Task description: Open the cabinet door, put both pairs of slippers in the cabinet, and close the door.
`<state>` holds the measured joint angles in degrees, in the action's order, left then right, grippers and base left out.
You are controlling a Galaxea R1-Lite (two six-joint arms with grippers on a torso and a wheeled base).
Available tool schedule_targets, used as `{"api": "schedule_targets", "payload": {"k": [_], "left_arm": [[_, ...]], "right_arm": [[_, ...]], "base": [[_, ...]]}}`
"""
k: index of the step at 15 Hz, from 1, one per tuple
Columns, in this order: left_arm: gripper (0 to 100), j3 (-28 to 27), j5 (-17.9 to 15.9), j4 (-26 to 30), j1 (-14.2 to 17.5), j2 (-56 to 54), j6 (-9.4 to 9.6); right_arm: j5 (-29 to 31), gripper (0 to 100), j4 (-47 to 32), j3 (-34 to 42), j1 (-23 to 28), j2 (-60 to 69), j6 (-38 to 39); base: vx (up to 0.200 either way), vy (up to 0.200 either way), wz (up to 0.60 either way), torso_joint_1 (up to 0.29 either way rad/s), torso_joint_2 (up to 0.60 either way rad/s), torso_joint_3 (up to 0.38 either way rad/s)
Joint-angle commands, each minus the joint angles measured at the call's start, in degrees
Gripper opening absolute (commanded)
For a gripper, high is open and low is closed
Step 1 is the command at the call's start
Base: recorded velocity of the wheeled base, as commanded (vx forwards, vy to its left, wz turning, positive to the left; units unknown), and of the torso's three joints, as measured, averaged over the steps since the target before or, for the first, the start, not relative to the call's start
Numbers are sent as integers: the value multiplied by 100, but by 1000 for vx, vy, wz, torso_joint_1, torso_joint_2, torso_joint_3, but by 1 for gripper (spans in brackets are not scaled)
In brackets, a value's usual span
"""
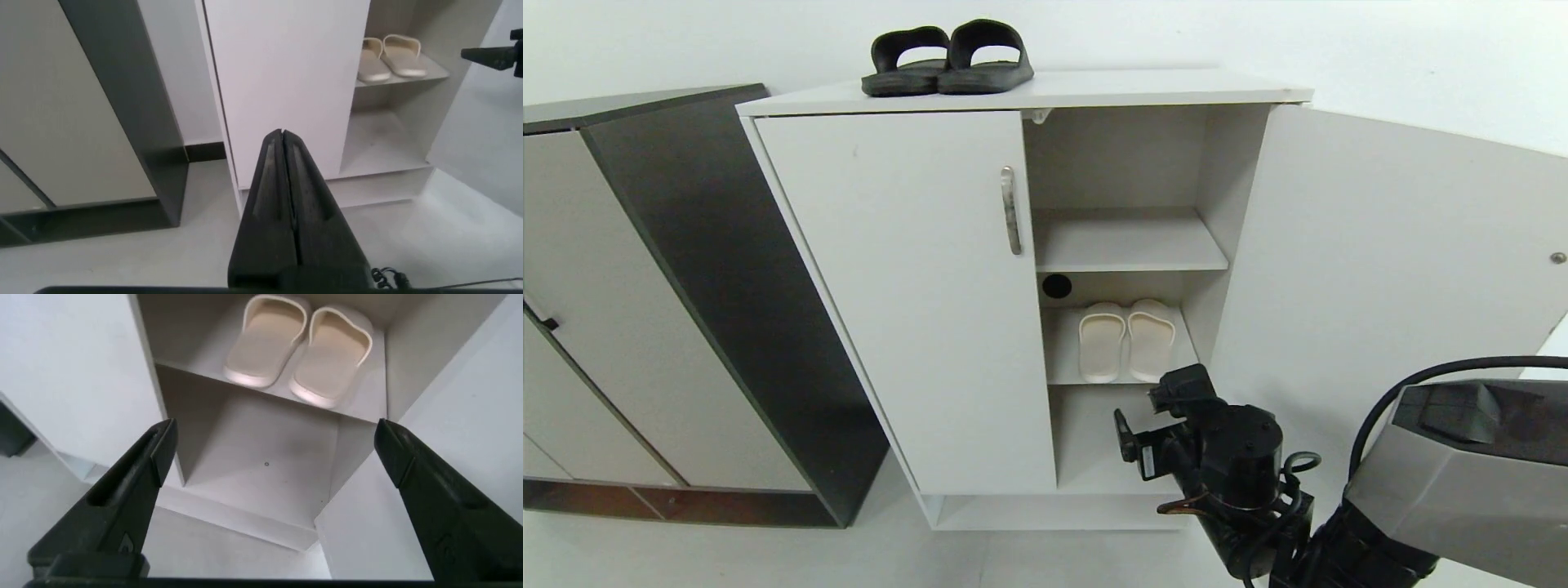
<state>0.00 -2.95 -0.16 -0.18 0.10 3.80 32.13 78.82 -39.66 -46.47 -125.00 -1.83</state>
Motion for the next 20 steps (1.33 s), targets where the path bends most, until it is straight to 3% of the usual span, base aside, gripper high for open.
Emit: {"api": "schedule_targets", "payload": {"k": [1,4,20], "left_arm": [[0,0,5,7,1,8,-38],[0,0,14,7,1,8,-82],[0,0,14,7,1,8,-90]], "right_arm": [[-23,100,10,142,-11,204,-2],[-120,100,10,169,-29,187,7],[-225,100,19,415,6,178,-28]], "base": [[0,0,0,0,0,0],[0,0,0,0,0,0],[0,200,0,3,2,4]]}}
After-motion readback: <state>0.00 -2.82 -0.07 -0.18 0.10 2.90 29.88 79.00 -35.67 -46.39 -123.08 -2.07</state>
